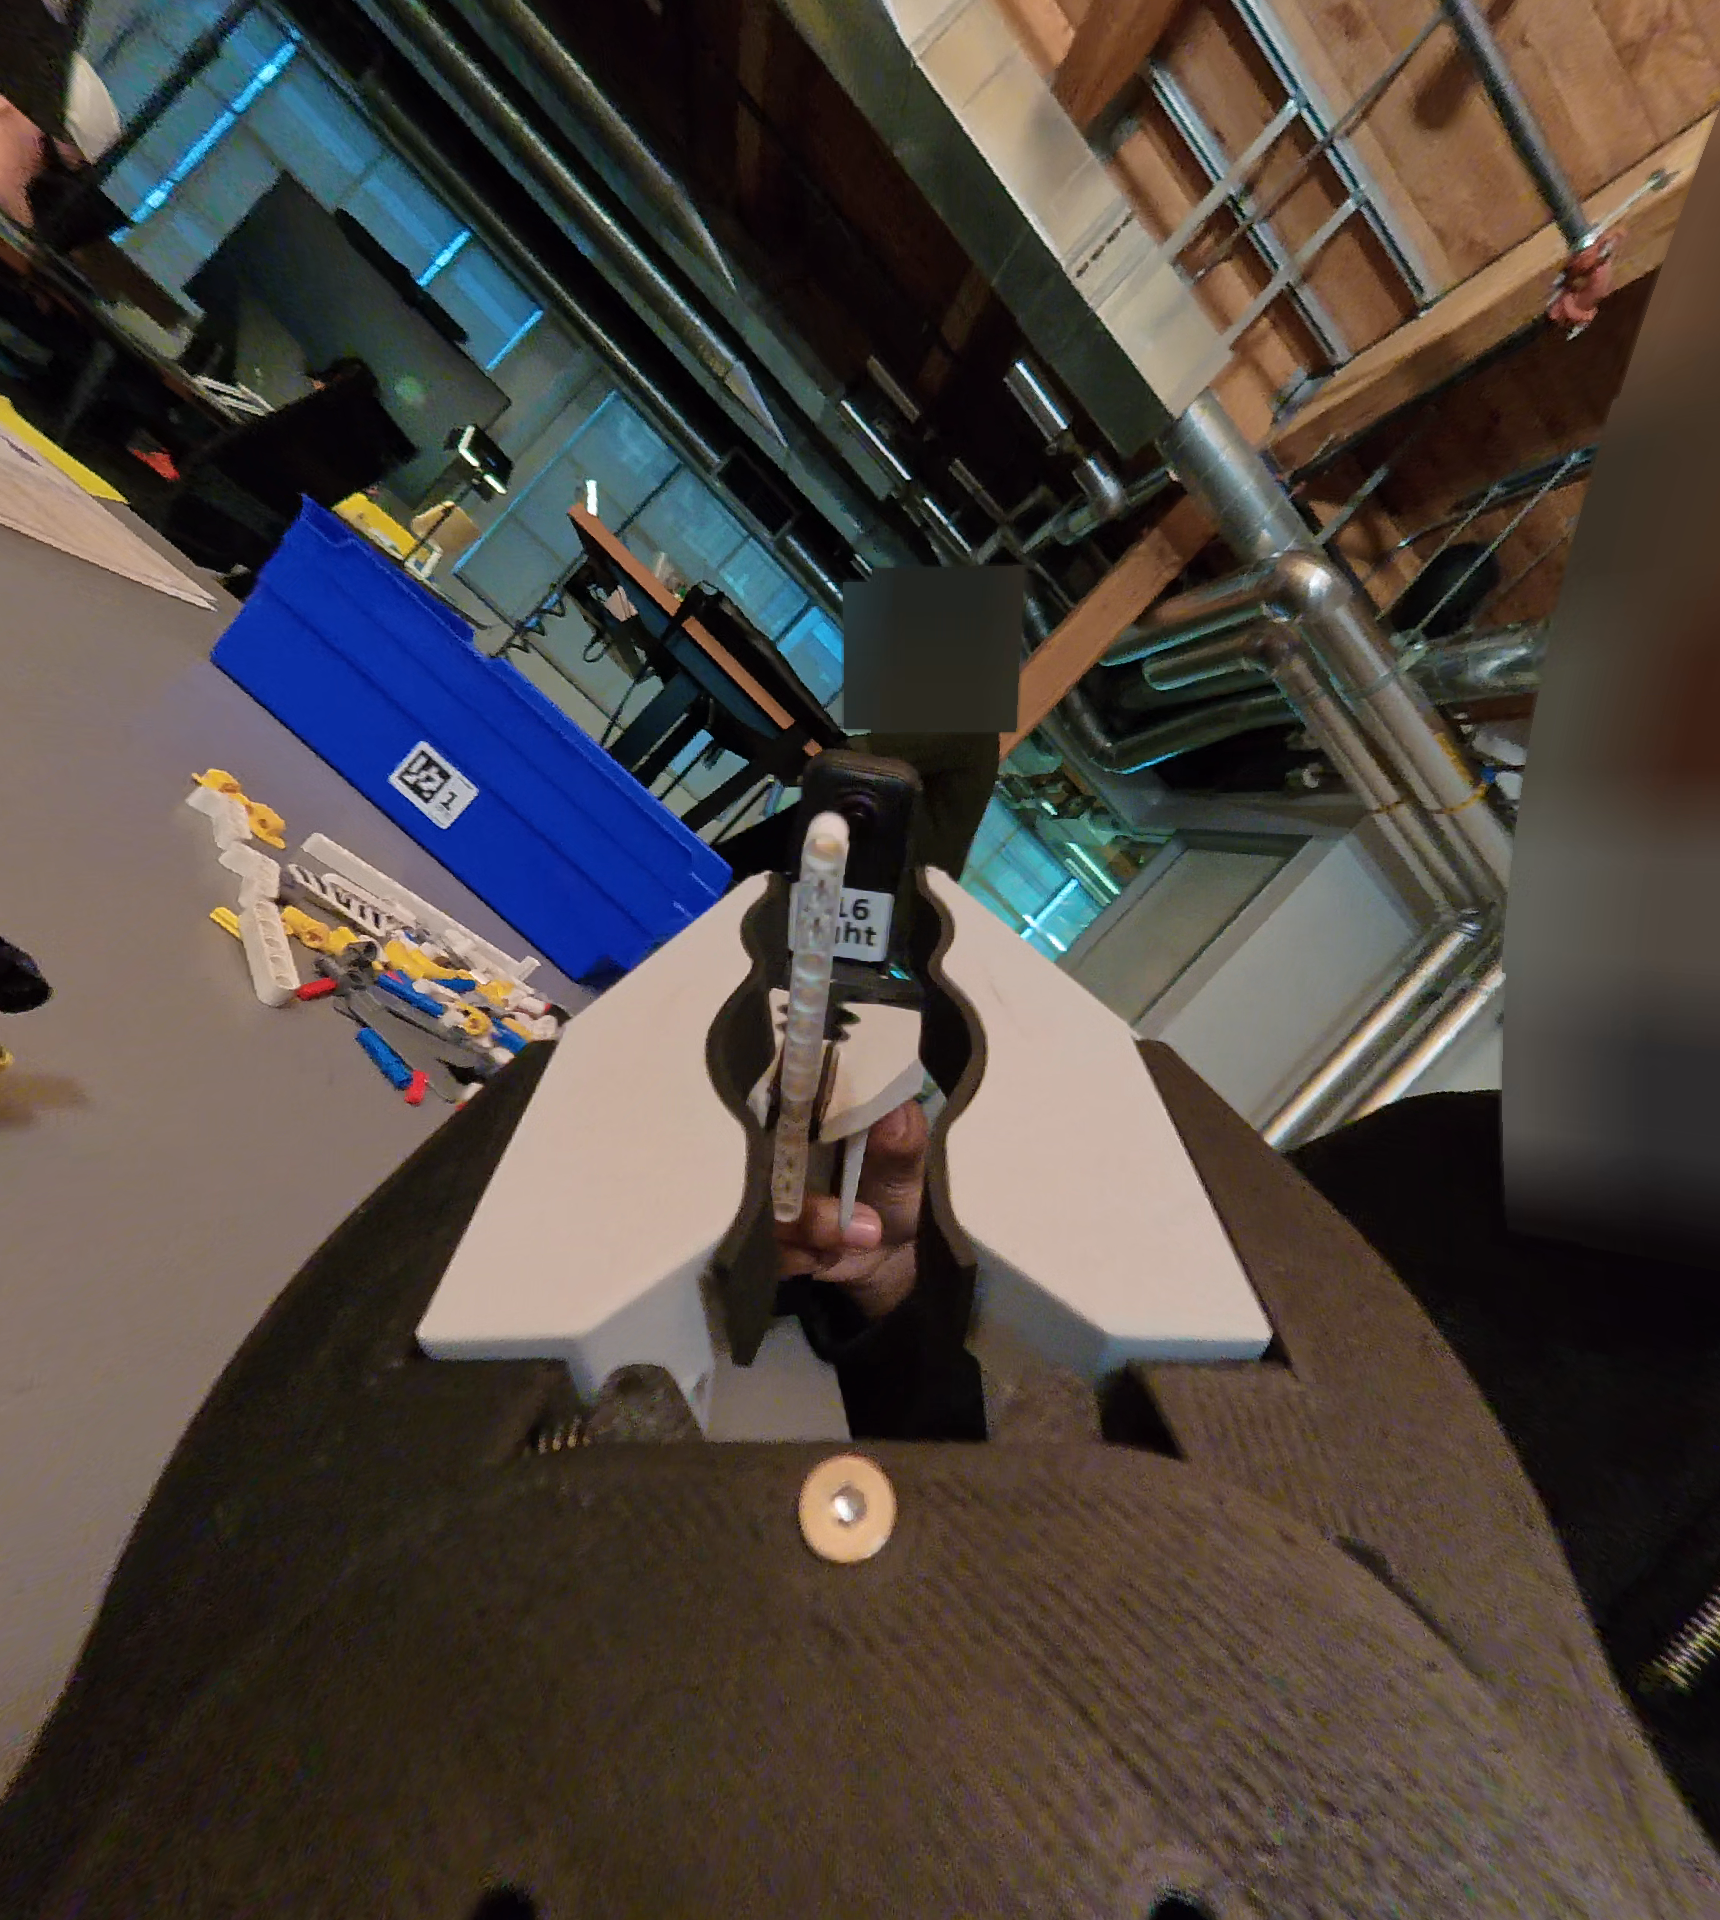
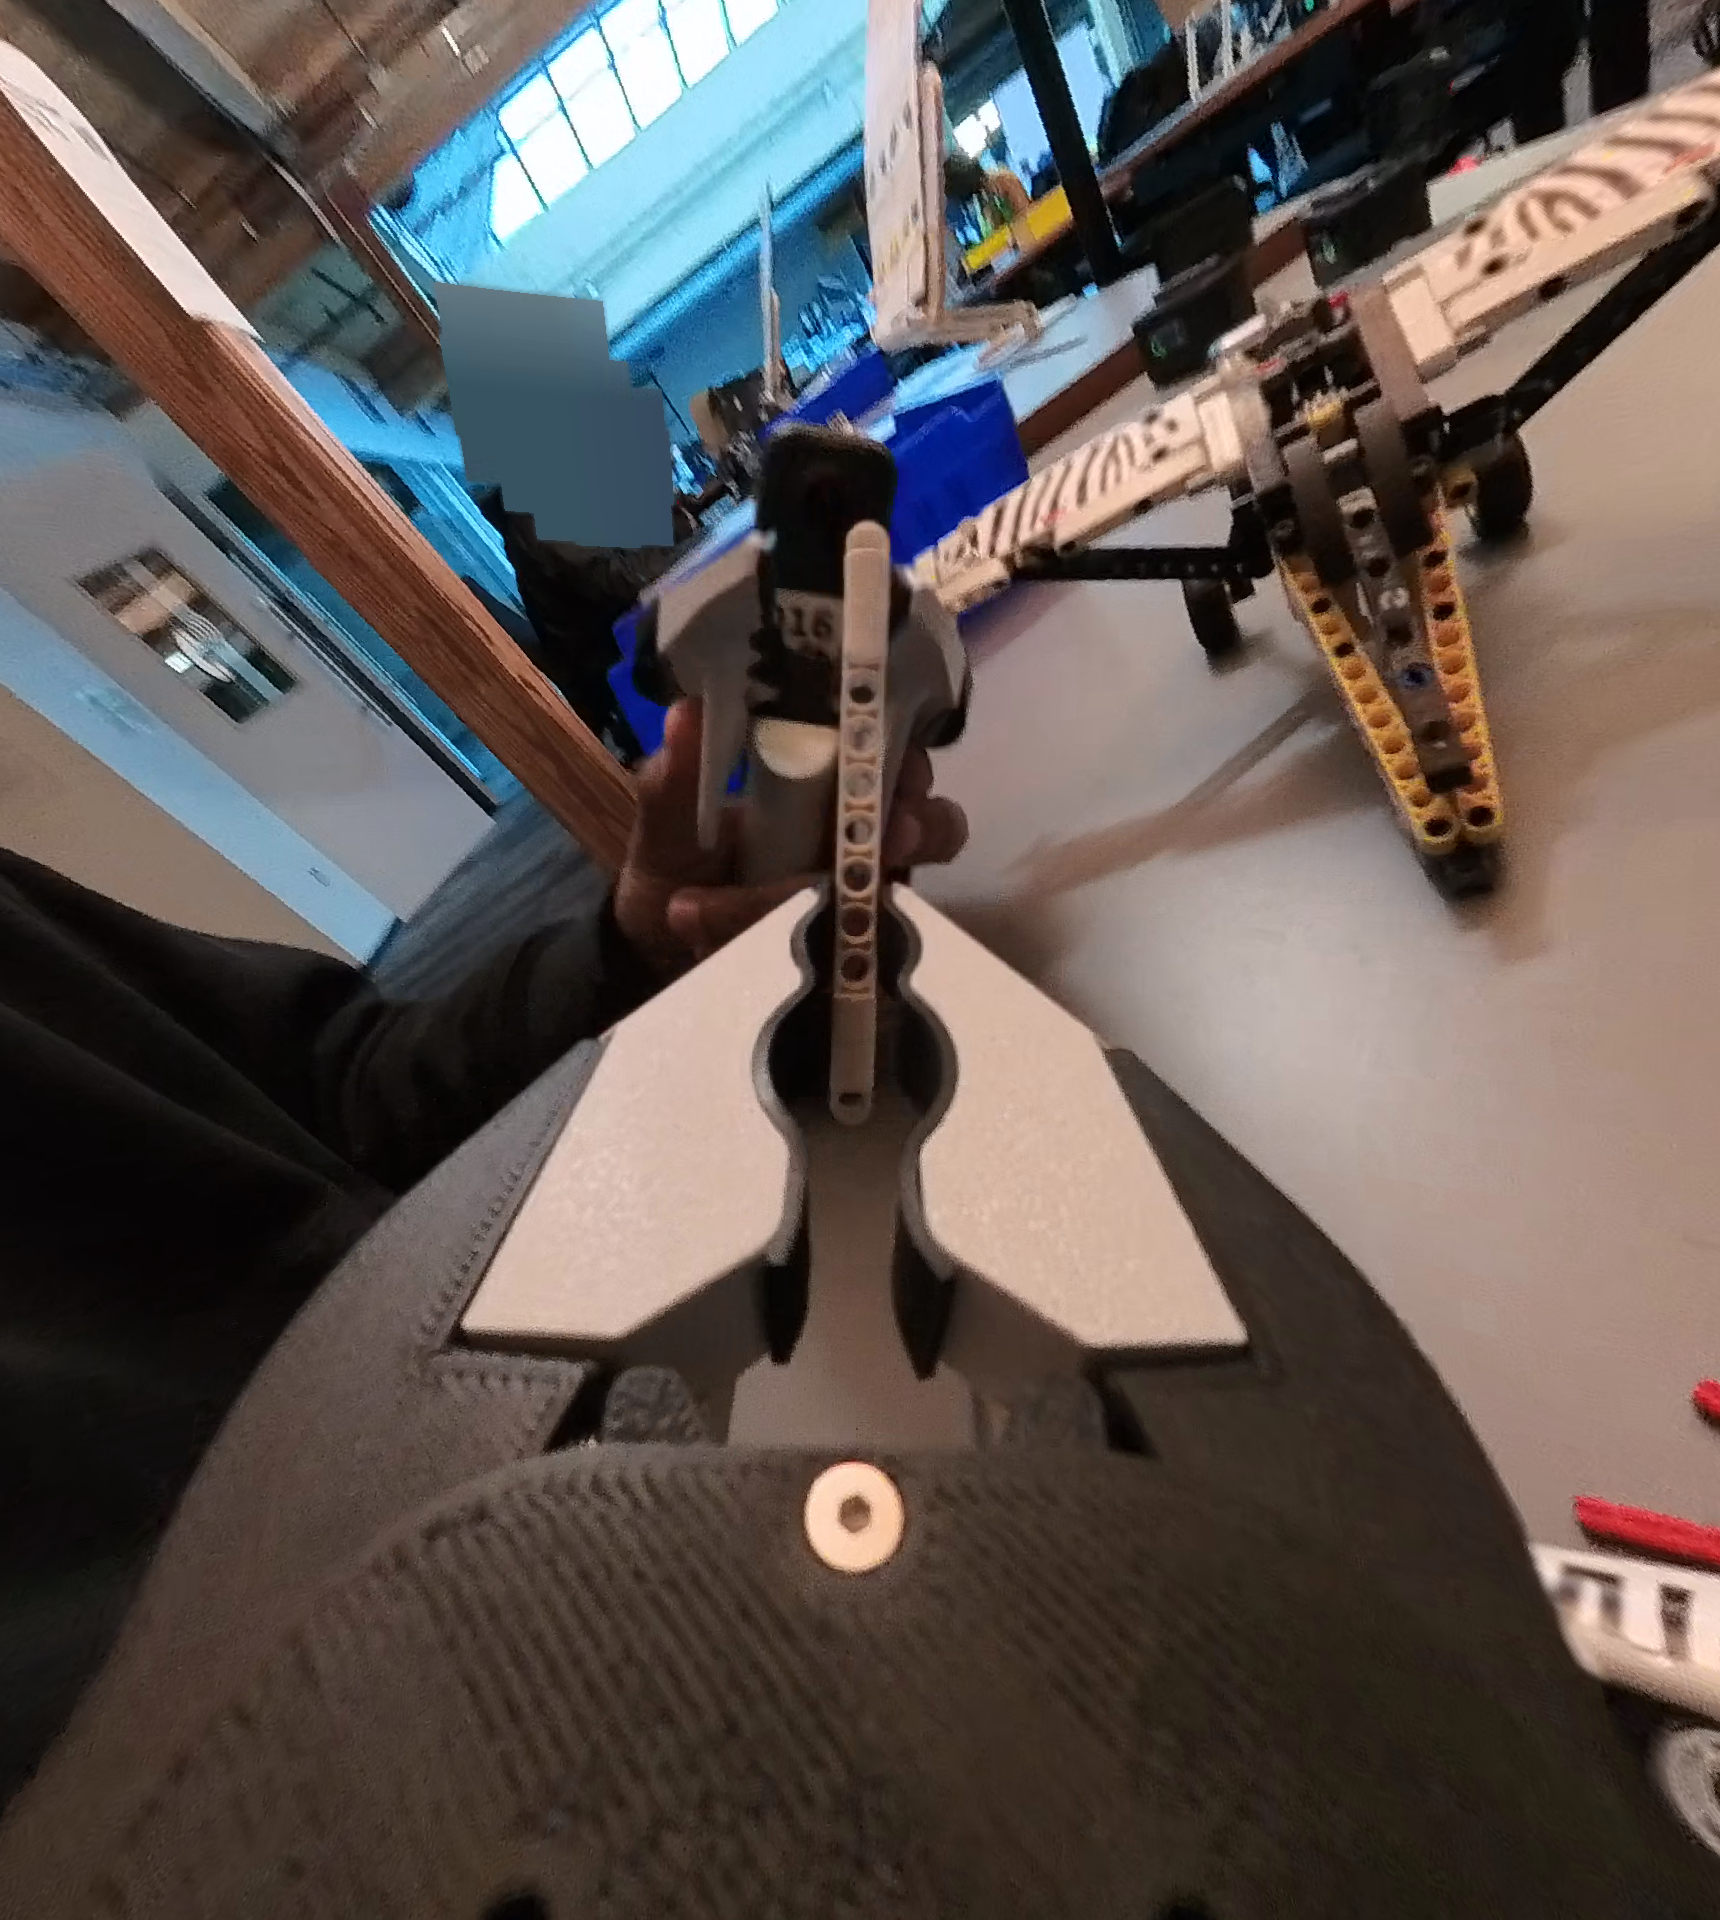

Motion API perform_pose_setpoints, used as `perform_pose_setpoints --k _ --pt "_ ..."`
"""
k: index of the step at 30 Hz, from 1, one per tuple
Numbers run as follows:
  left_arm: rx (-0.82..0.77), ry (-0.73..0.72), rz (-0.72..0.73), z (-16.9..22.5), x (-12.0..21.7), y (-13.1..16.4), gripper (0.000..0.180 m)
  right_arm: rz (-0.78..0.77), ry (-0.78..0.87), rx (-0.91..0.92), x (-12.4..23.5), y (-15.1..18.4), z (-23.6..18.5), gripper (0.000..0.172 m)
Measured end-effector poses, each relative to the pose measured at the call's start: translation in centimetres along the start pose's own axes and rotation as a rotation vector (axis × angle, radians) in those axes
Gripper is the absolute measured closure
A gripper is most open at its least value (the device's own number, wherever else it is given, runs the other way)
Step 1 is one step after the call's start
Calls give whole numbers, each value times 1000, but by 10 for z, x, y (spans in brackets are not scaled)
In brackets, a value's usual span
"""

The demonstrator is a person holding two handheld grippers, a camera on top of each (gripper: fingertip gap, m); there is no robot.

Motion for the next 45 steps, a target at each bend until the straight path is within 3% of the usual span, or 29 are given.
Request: perform_pose_setpoints --k 3,7,10,16,20,26,30,36,39,42,45 --pt "-3 -33 10 -4 3 -2 175 -72 48 65 0 10 2 167" --pt "14 -53 -39 -9 1 6 175 -103 74 99 5 14 3 166" --pt "2 -64 -65 -9 0 9 177 -7 72 89 9 1 3 149" --pt "-3 -60 -81 -9 -2 11 177 157 28 54 11 -19 -1 151" --pt "2 -52 -109 -8 -4 16 177 160 20 39 10 -18 -1 167" --pt "-1 -88 -144 -12 -4 22 175 70 126 133 13 -11 6 167" --pt "-7 -134 -106 -12 0 15 156 -14 258 197 17 -7 16 167" --pt "-91 -252 -181 -3 12 33 154 -363 442 179 15 36 44 167" --pt "-80 -271 -167 6 19 39 154 -480 457 242 5 57 45 166" --pt "-90 -294 -166 12 28 40 154 -551 473 320 5 67 41 148" --pt "-120 -336 -181 10 38 37 153 -562 519 375 22 66 39 141"
Point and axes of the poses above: each gripper's, where its closed fingertips meet, x back along the fingers, y out of its underside, z = x × y across the jaws, the point moved 2 cm from there along x, back along the fingers, and after that the axes turned 5 degrees about y, right-handed, at the moved point
